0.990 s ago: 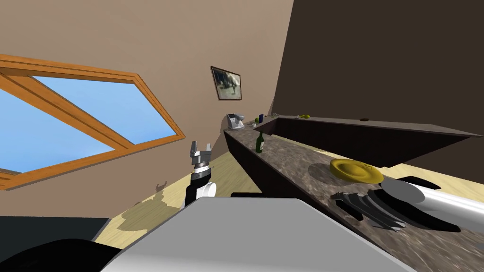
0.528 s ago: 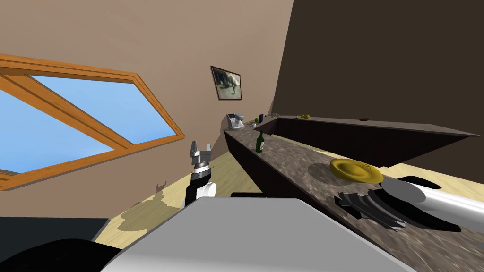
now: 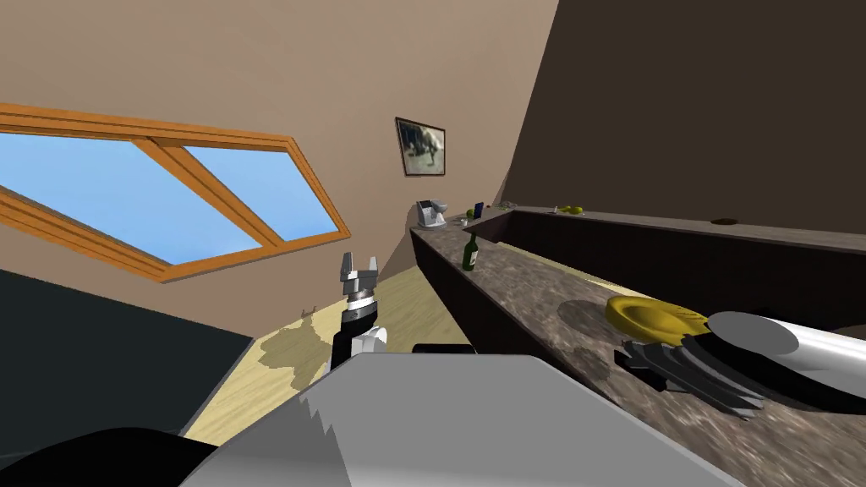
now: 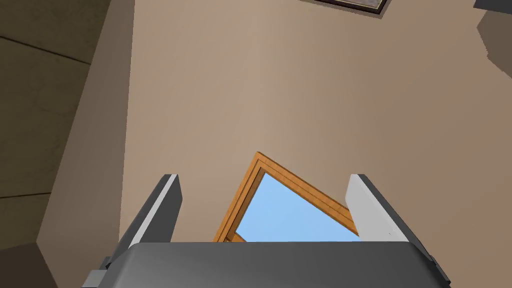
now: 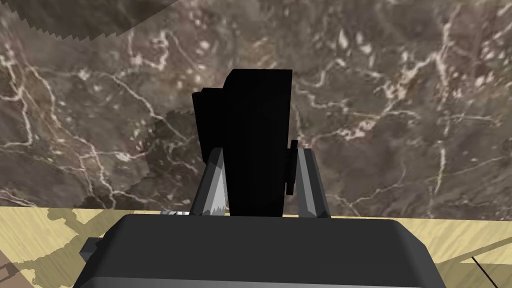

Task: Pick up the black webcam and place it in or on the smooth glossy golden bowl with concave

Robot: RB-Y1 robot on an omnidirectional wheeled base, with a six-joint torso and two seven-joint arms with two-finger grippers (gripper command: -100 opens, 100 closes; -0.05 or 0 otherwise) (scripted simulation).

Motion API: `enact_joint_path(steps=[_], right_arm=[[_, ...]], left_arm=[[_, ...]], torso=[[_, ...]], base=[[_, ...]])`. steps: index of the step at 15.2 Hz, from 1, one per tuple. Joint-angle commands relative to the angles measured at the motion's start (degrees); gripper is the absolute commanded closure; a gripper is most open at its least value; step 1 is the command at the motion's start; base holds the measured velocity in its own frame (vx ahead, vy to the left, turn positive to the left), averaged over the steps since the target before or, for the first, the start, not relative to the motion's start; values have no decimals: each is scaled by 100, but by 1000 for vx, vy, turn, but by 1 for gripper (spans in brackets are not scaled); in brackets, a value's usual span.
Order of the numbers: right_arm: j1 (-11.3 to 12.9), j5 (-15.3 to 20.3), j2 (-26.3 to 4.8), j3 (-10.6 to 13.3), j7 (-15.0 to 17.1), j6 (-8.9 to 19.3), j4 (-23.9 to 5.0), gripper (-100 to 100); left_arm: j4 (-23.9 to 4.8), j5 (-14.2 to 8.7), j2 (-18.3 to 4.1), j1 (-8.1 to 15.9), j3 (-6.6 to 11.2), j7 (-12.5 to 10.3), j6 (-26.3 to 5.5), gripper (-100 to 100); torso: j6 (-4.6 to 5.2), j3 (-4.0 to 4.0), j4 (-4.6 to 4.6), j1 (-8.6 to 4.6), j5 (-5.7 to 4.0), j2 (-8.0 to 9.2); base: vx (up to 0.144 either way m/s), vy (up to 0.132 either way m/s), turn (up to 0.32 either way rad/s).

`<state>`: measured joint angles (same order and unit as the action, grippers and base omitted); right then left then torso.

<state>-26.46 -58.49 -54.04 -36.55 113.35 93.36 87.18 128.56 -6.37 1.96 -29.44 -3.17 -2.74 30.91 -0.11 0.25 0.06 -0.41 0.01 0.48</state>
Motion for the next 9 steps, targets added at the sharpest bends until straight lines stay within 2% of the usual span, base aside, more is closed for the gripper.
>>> enact_joint_path(steps=[1,4,9], right_arm=[[64,-29,-156,-93,105,91,-199,100],[139,-77,-379,-243,247,210,-483,100],[261,-161,-765,-507,501,420,-1003,100]], left_arm=[[0,0,0,0,0,0,0,0],[0,0,0,0,0,0,0,0],[0,0,0,0,0,0,0,0]], torso=[[0,0,0,0,0,0],[-4,-5,0,8,-1,-11],[0,6,8,-17,-8,4]], base=[[-111,-103,284],[-127,-83,293],[-152,-127,320]])
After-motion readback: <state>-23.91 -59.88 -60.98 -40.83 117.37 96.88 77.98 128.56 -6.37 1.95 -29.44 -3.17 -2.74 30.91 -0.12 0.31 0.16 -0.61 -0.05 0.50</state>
